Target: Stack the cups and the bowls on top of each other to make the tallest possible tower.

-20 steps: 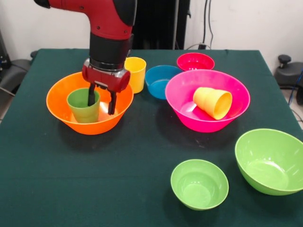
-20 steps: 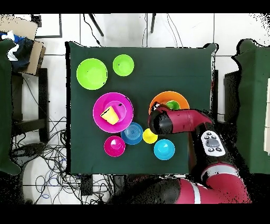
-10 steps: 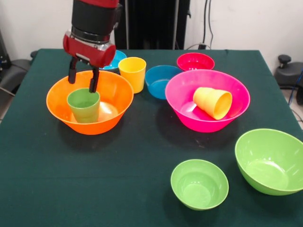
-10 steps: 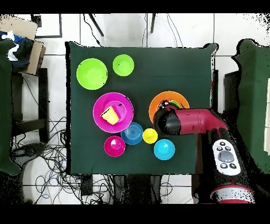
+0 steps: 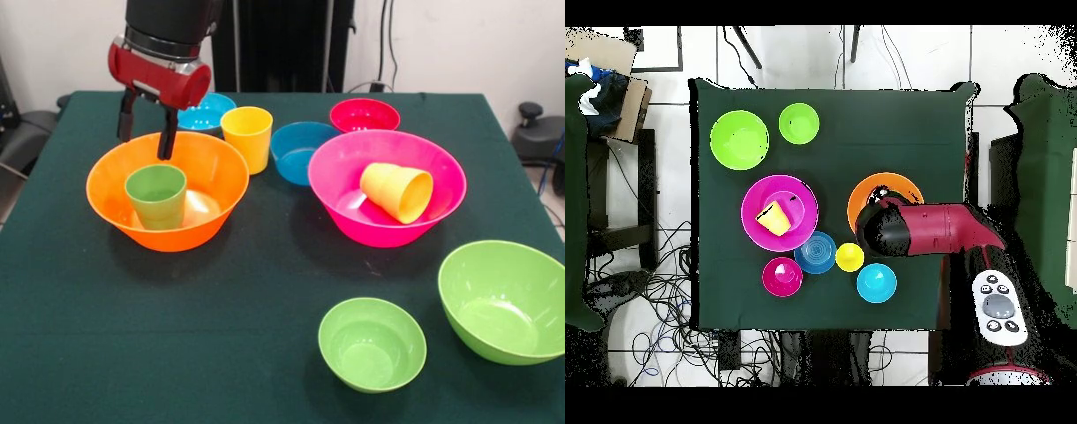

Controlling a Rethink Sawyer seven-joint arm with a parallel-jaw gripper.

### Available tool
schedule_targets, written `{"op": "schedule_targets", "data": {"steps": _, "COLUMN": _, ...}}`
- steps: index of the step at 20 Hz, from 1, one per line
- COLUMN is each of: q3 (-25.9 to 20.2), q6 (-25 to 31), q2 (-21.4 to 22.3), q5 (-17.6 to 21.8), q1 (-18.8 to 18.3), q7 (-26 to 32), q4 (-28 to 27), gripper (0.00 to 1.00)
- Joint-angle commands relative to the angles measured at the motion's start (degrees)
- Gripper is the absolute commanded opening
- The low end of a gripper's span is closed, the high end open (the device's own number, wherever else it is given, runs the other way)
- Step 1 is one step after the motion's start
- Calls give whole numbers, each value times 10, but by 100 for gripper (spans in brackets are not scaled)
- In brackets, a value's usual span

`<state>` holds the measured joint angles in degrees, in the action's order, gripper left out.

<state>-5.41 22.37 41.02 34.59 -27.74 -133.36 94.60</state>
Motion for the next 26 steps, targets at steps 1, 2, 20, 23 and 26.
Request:
{"op": "schedule_targets", "data": {"steps": 1, "q3": -38, "q6": 47, "q2": 0, "q5": 18, "q1": 29, "q7": 62, "q4": 53, "gripper": 100}}
{"op": "schedule_targets", "data": {"steps": 2, "q3": -37, "q6": 49, "q2": 2, "q5": 16, "q1": 31, "q7": 60, "q4": 55, "gripper": 100}}
{"op": "schedule_targets", "data": {"steps": 20, "q3": -7, "q6": 49, "q2": 29, "q5": -2, "q1": 75, "q7": 15, "q4": 98, "gripper": 100}}
{"op": "schedule_targets", "data": {"steps": 23, "q3": 0, "q6": 46, "q2": 25, "q5": -1, "q1": 85, "q7": 8, "q4": 95, "gripper": 100}}
{"op": "schedule_targets", "data": {"steps": 26, "q3": 9, "q6": 39, "q2": 23, "q5": -2, "q1": 98, "q7": -7, "q4": 99, "gripper": 100}}
